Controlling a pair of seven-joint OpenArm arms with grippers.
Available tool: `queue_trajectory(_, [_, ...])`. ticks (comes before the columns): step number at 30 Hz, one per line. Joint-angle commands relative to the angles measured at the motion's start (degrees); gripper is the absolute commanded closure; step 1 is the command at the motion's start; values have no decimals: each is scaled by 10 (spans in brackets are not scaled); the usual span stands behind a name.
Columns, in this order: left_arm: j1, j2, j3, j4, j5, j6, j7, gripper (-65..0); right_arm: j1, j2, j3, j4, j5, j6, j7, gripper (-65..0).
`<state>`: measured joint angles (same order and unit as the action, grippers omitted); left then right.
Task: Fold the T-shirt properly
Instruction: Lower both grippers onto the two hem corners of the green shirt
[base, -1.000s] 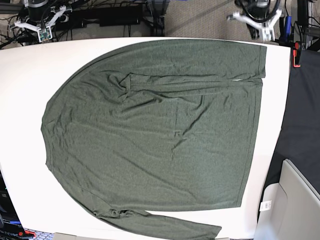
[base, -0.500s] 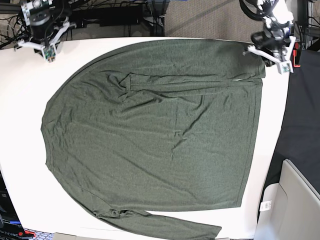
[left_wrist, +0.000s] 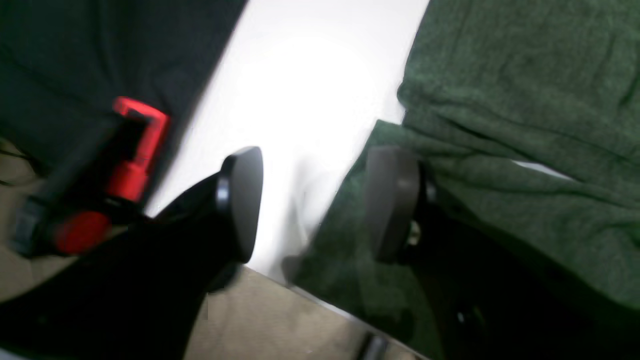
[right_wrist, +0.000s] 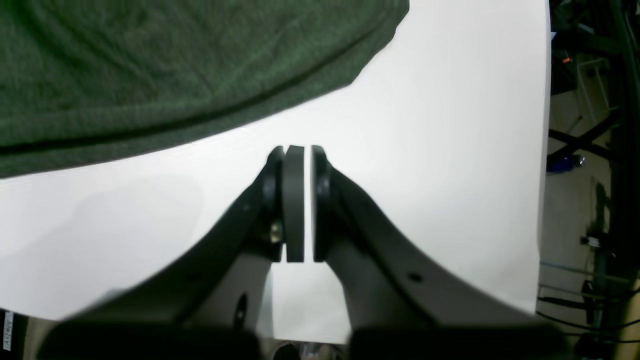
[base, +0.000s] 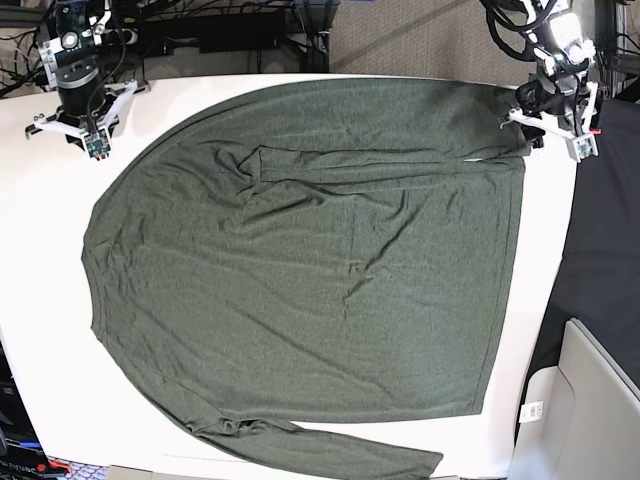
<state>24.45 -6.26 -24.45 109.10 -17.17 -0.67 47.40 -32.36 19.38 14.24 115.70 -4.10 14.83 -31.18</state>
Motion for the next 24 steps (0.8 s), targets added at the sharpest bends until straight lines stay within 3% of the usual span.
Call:
queue_trajectory(1, [-1, -7, -5, -3, -16, 0, -11, -324, 3, -3, 4, 12, 1, -5, 10, -64])
queue_trajectory(7, [-1, -29, -6, -57, -81, 0, -16, -324, 9, -20, 4, 12, 1, -5, 11, -213])
queue_trajectory(19, [14, -29, 0, -98, -140, -1, -11, -324, 9, -21, 4, 12, 1, -5, 11, -217])
queue_trajectory(21, [22, -27, 1, -100, -140, -23, -13, -324, 9, -21, 5, 12, 1, -5, 11, -217])
queue_trajectory(24, [28, -25, 1, -100, -140, -90, -10, -323, 9, -21, 5, 12, 1, -5, 11, -217])
